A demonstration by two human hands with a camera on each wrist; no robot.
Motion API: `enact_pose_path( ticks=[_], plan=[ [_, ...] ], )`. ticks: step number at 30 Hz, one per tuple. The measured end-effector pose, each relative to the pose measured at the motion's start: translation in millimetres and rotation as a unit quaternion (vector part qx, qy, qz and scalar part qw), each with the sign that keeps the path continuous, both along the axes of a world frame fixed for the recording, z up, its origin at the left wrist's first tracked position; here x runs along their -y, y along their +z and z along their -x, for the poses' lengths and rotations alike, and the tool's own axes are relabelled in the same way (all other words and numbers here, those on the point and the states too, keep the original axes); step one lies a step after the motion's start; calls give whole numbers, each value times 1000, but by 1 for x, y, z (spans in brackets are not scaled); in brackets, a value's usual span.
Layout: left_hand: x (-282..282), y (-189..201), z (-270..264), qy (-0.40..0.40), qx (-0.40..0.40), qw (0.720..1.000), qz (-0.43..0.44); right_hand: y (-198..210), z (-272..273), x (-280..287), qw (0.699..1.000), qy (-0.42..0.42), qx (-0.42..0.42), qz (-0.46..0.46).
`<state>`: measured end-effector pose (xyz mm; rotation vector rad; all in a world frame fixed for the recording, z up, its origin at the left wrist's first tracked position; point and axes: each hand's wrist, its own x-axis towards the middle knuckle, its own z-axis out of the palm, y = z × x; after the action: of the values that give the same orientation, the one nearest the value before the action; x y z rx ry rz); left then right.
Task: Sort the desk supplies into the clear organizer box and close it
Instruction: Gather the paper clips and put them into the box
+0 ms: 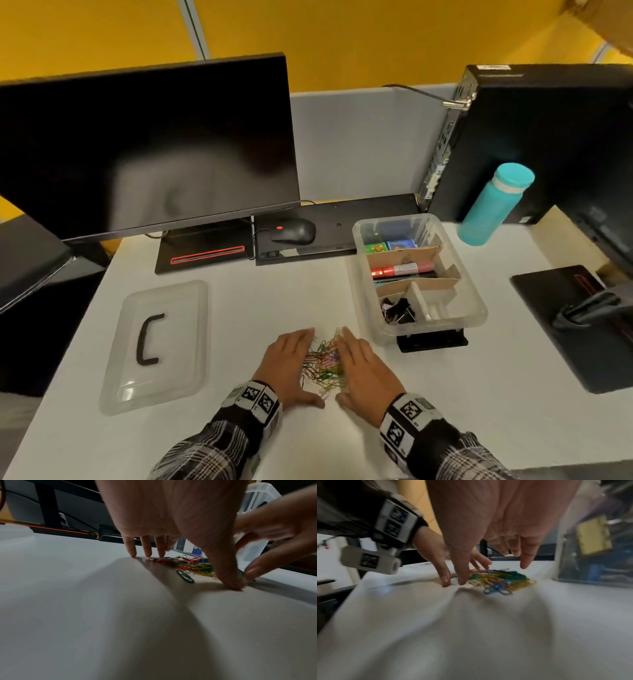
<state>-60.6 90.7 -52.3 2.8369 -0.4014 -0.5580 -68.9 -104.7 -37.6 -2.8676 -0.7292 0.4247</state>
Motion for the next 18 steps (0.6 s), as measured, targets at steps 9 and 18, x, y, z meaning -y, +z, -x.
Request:
enact_pose_path(
  ticks=[9, 18],
  plan=[
    [8, 7, -7, 10, 19, 997, 73, -5, -29, 1, 998, -40, -50, 0],
    [-3, 12, -16, -3, 39, 996, 74, 2, -32, 3, 997, -19, -63, 50]
  ],
)
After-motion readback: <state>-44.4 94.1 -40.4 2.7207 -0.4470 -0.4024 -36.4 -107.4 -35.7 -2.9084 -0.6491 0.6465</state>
